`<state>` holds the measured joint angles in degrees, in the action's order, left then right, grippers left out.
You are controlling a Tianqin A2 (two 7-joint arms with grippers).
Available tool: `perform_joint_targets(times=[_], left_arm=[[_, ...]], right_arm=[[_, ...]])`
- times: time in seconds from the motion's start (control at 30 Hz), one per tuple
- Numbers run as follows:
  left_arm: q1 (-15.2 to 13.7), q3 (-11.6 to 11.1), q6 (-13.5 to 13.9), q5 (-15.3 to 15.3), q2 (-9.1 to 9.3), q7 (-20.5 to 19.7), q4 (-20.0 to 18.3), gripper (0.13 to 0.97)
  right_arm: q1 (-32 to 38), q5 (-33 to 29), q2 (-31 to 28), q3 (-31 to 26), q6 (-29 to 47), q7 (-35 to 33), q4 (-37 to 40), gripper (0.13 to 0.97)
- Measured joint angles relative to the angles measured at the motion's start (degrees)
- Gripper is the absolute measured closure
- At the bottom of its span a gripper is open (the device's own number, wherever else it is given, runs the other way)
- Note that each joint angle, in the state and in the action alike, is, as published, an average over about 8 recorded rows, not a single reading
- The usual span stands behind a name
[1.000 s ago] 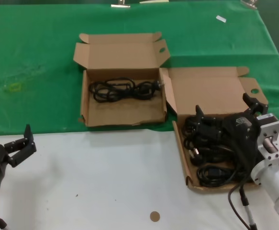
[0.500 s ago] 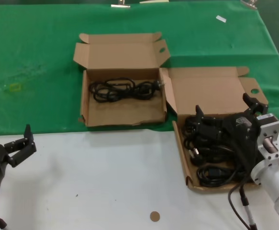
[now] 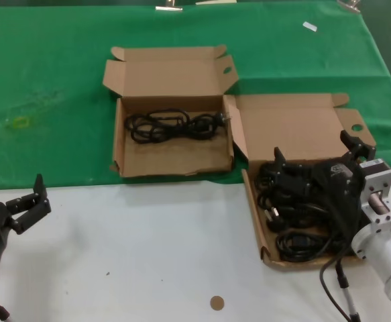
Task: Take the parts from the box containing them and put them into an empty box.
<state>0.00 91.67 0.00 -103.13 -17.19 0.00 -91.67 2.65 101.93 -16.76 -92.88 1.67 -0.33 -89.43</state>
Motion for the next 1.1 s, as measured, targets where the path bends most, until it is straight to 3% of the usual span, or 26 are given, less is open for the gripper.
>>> perform_joint_targets(times=[1.1], left_arm=[[0.00, 0.00, 0.00, 0.00, 0.00, 0.00, 0.00, 0.132]], right_arm=[[0.00, 0.00, 0.00, 0.00, 0.00, 0.00, 0.00, 0.129]])
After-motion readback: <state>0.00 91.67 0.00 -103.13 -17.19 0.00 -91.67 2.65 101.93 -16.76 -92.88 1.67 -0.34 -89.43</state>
